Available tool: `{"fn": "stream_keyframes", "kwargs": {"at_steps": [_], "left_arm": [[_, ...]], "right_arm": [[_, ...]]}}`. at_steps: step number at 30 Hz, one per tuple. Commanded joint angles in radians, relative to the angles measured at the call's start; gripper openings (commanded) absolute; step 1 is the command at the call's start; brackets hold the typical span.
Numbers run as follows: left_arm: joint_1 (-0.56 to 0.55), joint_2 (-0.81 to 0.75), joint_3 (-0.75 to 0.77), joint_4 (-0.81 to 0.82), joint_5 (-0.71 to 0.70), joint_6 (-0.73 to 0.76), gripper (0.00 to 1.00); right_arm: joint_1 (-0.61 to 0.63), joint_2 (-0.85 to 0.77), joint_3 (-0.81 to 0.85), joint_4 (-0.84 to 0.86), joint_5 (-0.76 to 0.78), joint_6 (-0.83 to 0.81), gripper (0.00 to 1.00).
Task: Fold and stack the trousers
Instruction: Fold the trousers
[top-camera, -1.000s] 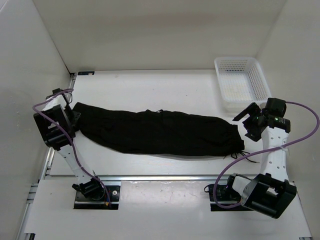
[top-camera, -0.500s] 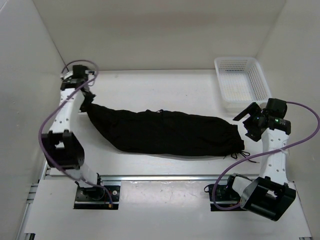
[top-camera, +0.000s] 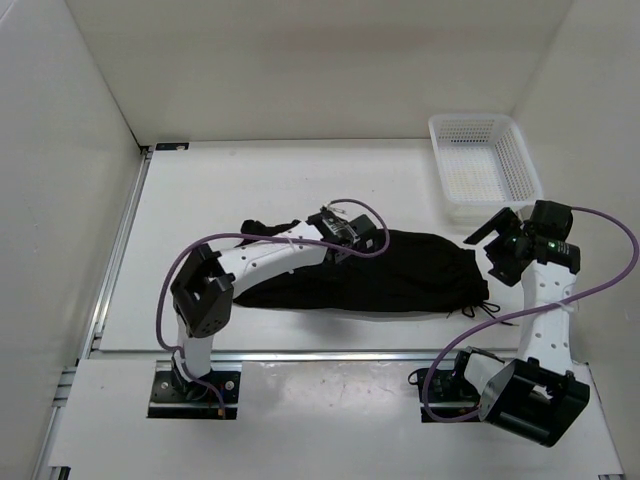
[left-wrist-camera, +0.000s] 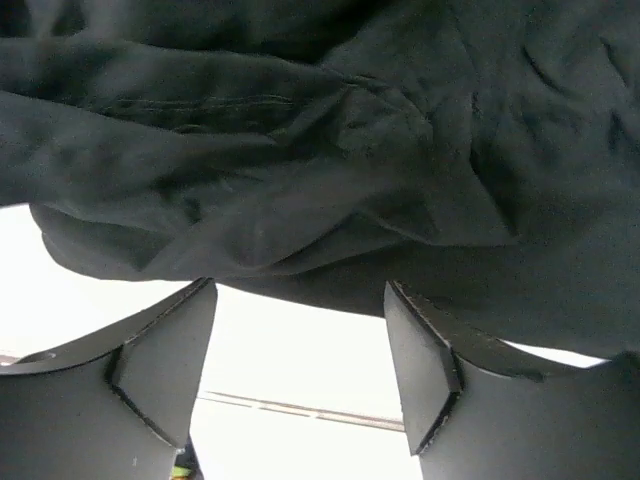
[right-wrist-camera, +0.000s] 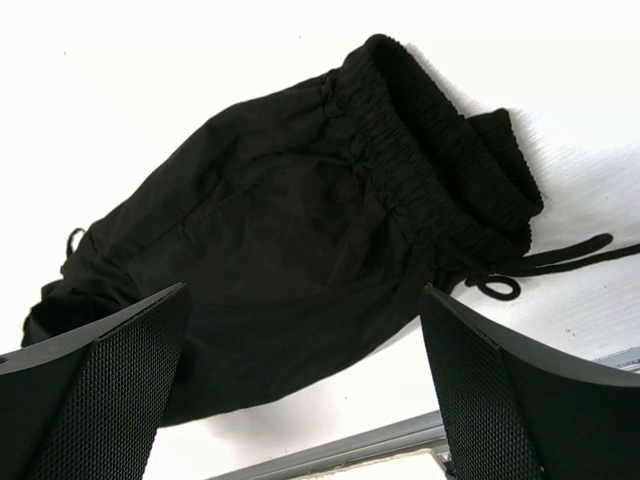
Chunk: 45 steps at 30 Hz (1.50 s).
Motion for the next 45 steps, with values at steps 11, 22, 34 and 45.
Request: {"fn": "stream_keyframes", "kwargs": {"at_steps": [11,22,34,45], "left_arm": [[0.15,-0.185,0.152,-0.185,-0.034,-0.01,0.25],[0.44,-0.313,-0.114,0.159,0.23,0.181,1.0],[0.44,-0.181,-0.045,0.254,0.393,0.272,1.0],[0.44,-0.164,-0.027,0.263,0.385,0.286,0.13]], "right_arm": [[-0.001,-0.057,-0.027,0.029,-0.084,-0.008,0.99],[0.008,-0.057,-0.027,0.038,-0.118,-0.008,0.99],[0.017,-0.057,-0.027,0.038,-0.136,-0.008,0.99],[0.017,-0.057,-0.018,0.038,-0.127,-0.008,0.99]]}}
